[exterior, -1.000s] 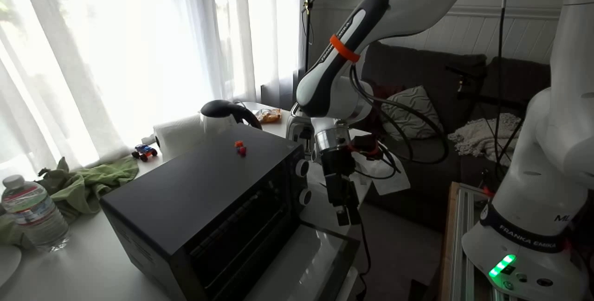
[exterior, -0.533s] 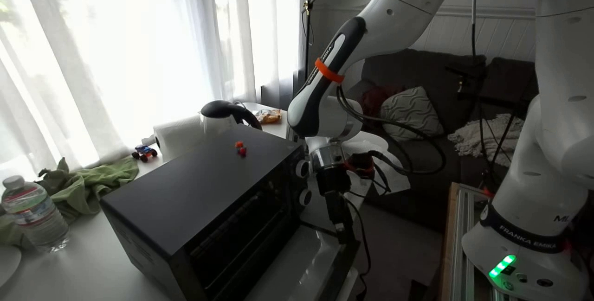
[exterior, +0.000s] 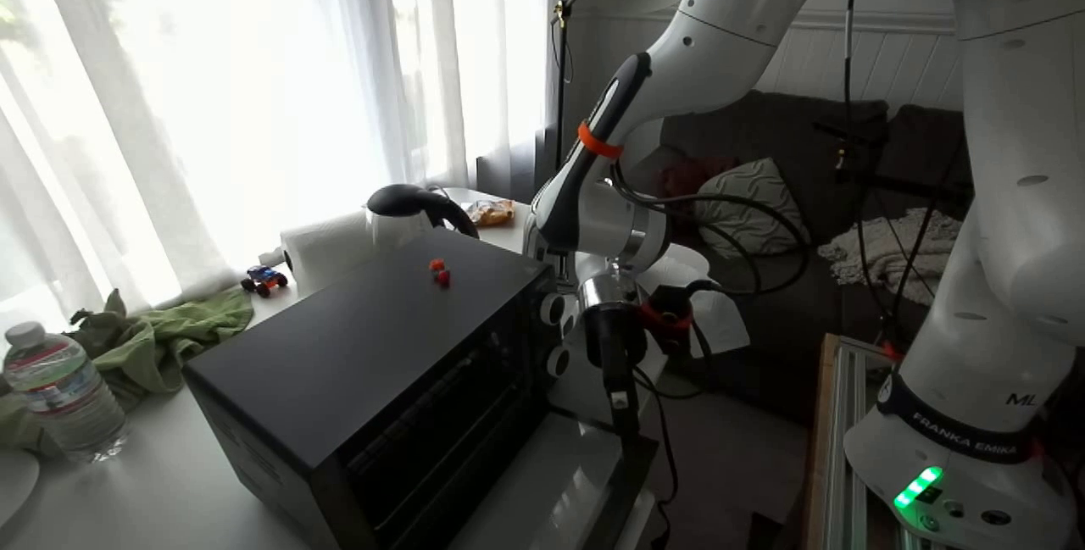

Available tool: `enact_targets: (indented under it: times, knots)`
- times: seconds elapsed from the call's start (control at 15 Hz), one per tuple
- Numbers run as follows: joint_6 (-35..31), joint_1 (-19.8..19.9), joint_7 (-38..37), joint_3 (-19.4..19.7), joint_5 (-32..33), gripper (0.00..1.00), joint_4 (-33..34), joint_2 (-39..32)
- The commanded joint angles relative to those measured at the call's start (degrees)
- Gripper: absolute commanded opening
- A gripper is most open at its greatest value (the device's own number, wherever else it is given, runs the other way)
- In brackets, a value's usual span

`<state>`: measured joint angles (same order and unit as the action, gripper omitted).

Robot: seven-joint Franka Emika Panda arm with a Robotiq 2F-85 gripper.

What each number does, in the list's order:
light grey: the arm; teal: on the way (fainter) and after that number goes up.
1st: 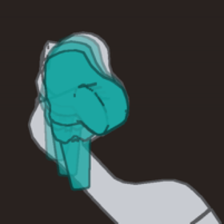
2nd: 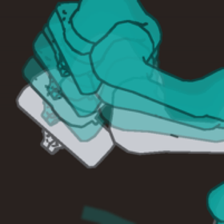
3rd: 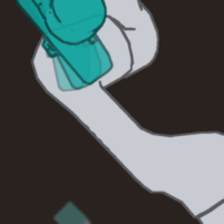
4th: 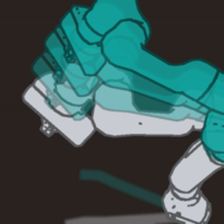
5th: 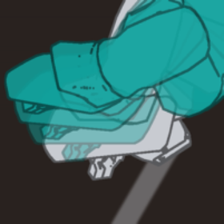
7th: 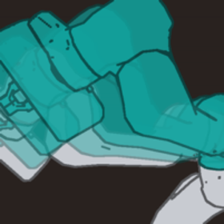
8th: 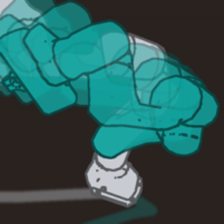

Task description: Close the toaster oven door

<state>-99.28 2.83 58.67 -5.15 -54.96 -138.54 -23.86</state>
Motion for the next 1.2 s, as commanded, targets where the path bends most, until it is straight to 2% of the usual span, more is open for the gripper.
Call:
enact_targets:
  times: [0.0,0.8,1.13]
  knots:
    - [3.20,0.78,3.38,0.78,-5.50,1.00,-1.23,0.43]
    - [3.28,-0.27,2.22,2.85,-13.73,1.00,-5.22,5.87]
    - [2.81,-1.02,0.22,3.22,-14.31,1.00,-6.43,10.00]
